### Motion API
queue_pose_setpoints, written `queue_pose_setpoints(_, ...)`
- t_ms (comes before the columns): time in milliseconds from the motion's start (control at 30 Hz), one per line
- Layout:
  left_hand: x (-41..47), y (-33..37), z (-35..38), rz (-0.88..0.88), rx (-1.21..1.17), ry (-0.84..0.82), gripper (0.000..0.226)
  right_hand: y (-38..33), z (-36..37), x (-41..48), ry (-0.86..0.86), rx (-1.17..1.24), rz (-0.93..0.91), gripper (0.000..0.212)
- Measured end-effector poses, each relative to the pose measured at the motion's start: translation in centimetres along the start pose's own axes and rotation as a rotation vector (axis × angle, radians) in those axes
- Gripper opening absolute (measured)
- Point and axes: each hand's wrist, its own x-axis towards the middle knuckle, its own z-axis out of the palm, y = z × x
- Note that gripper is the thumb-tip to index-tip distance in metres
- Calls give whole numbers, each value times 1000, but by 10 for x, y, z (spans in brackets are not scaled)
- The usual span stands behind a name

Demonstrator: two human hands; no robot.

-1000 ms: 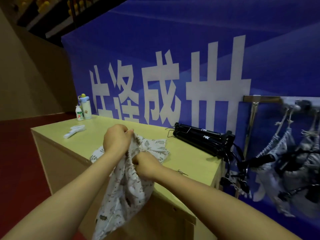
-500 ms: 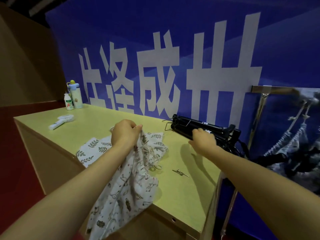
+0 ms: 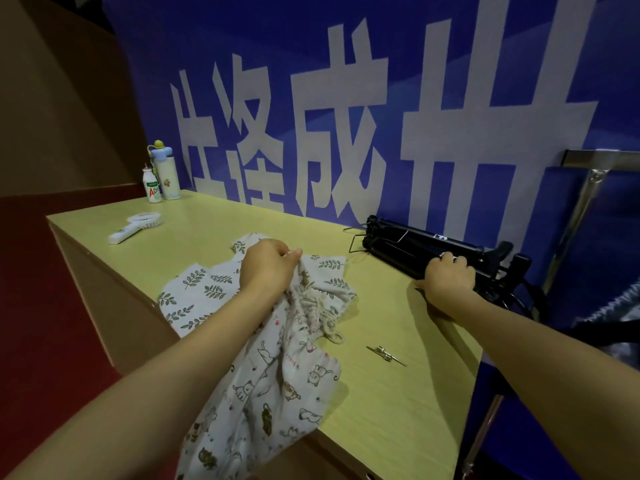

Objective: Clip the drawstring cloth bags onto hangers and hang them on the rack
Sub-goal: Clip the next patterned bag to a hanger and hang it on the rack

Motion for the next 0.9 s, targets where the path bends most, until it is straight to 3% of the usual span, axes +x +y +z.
queue_pose_setpoints(233, 2, -6, 3, -3, -19, 4, 44, 4, -5, 0, 19, -57, -68, 31)
queue_pose_setpoints(600, -10, -6, -12, -3, -58, 20, 54, 5, -12, -24, 202, 3, -207, 40)
queue_pose_setpoints(900, -18, -19, -31, -90, -178, 70, 52, 2, -44, -50, 217, 100, -329, 41)
